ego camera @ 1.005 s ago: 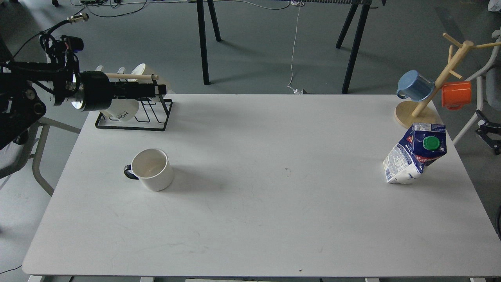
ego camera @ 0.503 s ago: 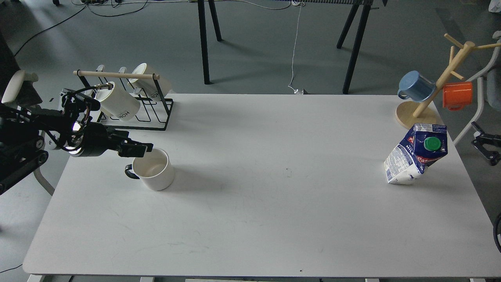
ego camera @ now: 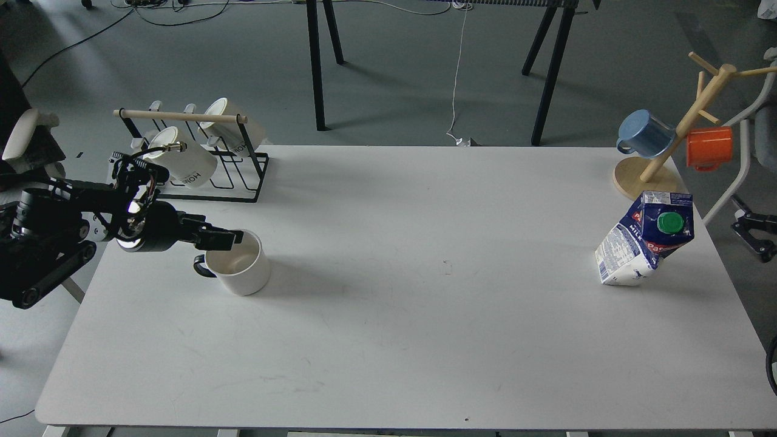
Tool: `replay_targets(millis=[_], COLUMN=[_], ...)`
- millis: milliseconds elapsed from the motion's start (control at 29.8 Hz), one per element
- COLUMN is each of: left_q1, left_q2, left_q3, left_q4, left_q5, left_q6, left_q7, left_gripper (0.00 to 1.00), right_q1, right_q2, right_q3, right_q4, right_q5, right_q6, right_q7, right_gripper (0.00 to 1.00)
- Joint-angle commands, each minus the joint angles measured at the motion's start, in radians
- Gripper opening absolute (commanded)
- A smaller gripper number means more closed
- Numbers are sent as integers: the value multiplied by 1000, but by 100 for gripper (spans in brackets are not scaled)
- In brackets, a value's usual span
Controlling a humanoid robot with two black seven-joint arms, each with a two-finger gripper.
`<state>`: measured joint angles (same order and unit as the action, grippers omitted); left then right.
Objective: Place cup and milk with both arms
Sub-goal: 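Hook the left gripper into the white mug's rim and grasp it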
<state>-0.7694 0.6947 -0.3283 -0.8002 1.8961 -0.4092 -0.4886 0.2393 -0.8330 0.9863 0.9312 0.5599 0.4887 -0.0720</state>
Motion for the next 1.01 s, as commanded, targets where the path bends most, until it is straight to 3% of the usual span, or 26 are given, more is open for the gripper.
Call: replay_targets(millis=[0, 402, 570, 637, 704, 737, 804, 871, 972], left_q1=[4, 44, 45, 45, 45, 45, 45, 47, 45], left_q2=[-9, -30, -31, -31, -32, -37, -52, -63, -58], left_q3=[0, 12, 14, 21, 35, 41, 51, 60, 83], left_q4=[22, 38, 39, 39, 39, 39, 44, 49, 52], left_q5=[0, 6, 6, 6, 9, 14, 12, 14, 14], left_q6=[0, 10, 12, 12, 24, 42, 120, 179, 190], left_q7=[0, 0, 0, 0, 0, 0, 0, 0, 0], left_gripper=[98, 95, 87, 77, 58, 46, 10, 4, 0], right_q1=[-5, -12, -14, -18, -23, -24, -28, -28, -32], right_q2=[0, 0, 0, 0, 0, 0, 0, 0, 0], right_q3=[-2, 0, 0, 0, 2, 2, 2, 2, 5], right_q4=[0, 0, -2, -3, -3, -2, -3, -3, -2], right_q5=[0, 0, 0, 0, 1, 2, 2, 2, 2], right_q6=[0, 0, 0, 0, 0, 0, 0, 0, 0], right_q7=[0, 0, 1, 0, 1, 1, 1, 1, 1], right_gripper=[94, 95, 95, 95, 95, 94, 95, 95, 95])
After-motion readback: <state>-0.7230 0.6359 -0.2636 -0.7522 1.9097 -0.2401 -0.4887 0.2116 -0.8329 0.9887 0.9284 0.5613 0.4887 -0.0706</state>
